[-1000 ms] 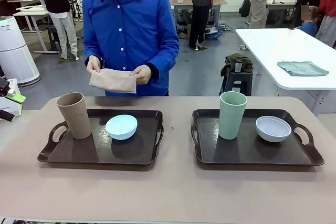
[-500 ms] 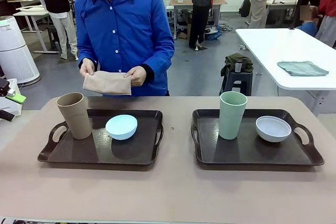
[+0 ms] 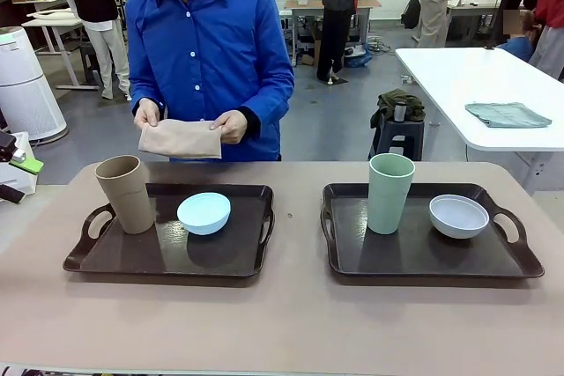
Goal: Set up a tray with a mat and arrange the tableware.
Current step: Pick up the Picnic Bowl and Reusable plastic cup from the Handle tray in front of the human's position and hold them in the air.
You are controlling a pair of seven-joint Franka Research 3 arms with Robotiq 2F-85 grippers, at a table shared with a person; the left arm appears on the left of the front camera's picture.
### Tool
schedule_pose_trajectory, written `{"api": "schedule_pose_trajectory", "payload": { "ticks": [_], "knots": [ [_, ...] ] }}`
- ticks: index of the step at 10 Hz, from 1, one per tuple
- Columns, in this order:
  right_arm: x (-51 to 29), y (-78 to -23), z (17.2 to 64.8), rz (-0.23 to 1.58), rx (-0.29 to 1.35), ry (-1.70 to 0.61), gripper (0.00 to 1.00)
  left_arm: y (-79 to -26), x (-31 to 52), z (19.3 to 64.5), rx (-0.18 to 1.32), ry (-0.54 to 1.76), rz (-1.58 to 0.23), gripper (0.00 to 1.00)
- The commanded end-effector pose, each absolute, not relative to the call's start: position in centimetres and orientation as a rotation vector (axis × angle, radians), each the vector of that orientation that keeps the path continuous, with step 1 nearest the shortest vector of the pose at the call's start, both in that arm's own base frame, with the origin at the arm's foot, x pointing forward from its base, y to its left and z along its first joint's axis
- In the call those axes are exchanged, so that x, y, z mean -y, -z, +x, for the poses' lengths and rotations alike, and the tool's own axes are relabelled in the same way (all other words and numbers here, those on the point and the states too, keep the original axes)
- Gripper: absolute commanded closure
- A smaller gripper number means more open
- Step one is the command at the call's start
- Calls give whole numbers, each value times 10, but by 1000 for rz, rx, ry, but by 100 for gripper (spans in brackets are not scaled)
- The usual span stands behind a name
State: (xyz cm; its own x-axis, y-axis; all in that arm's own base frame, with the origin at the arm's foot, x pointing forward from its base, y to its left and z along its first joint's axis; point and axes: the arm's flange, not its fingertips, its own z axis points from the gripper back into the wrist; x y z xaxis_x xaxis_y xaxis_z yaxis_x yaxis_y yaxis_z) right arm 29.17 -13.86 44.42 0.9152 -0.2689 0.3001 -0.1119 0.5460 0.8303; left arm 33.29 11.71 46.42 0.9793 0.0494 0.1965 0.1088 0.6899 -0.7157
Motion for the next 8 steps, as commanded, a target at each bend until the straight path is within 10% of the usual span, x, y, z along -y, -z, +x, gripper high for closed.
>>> {"api": "schedule_pose_trajectory", "payload": {
  "ticks": [1,8],
  "knots": [
    [141,-444,290,1012,422,98,0,-465,-117,333,202,34,-817,0],
    [129,-452,295,965,408,73,0,-465,-120,336,133,129,-882,0]
  ]
}}
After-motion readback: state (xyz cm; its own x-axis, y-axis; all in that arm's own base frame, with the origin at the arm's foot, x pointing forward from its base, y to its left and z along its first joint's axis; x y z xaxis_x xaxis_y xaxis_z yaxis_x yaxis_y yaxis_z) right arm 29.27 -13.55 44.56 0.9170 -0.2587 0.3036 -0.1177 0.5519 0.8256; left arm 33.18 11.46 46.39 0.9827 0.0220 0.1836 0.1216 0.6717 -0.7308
